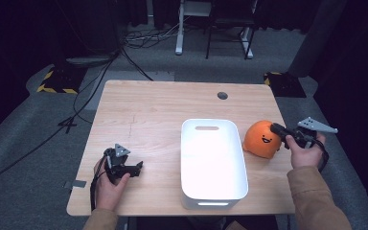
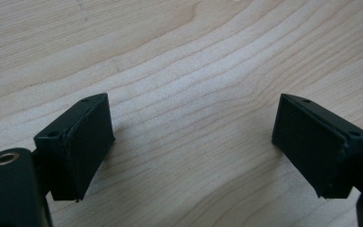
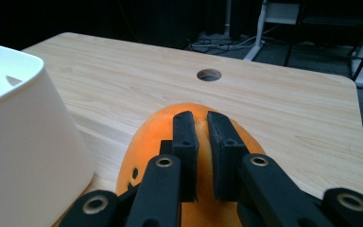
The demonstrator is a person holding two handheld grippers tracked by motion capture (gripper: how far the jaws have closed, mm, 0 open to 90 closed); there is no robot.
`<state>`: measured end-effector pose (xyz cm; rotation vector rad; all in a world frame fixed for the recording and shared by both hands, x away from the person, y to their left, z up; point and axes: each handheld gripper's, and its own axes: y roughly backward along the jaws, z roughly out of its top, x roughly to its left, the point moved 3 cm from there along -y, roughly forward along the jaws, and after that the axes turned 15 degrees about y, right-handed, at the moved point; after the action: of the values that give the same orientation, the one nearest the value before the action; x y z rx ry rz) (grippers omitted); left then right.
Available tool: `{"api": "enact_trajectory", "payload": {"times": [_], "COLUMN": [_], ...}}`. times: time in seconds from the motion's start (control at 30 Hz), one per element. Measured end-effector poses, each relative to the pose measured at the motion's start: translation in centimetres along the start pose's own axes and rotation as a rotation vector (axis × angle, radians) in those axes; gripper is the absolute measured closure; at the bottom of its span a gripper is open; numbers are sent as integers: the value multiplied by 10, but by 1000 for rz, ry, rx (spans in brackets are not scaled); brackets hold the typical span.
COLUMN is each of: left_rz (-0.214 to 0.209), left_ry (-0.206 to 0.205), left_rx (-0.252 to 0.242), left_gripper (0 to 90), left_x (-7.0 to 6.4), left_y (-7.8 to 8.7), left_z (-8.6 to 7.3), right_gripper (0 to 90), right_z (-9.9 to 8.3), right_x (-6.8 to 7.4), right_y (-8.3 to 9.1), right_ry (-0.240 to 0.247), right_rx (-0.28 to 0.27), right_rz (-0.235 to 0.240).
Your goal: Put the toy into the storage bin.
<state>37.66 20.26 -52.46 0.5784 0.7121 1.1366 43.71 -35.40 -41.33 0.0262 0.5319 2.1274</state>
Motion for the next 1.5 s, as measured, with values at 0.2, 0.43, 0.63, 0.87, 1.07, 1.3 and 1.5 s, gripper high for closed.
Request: {"api": "enact_trajectory", "payload": {"times": [0.2, 0.43, 0.63, 0.87, 1.07, 1.3, 1.5], "left_rz": [0, 0, 0, 0, 1, 1, 1], "left_ry": [0, 0, 0, 0, 0, 0, -1], "left_rx": [0, 0, 0, 0, -1, -1, -1], "left_gripper": [137, 136, 136, 137, 136, 137, 136], "left_x": [0, 0, 0, 0, 0, 0, 0], "left_y": [0, 0, 0, 0, 0, 0, 0], "left_z": [0, 0, 0, 0, 0, 0, 0], "right_gripper": [829, 828, 829, 829, 828, 829, 829], "right_z": [10, 25, 40, 64, 82, 100, 116], "right_x": [2, 5, 10, 22, 30, 42, 58], "right_y": [14, 31, 45, 64, 79, 91, 101], "right_ry": [3, 4, 29, 77, 108, 140, 183], "right_rx": [-42, -88, -110, -150, -186, -216, -243], "right_rz": [20, 32, 43, 77, 97, 119, 156]}}
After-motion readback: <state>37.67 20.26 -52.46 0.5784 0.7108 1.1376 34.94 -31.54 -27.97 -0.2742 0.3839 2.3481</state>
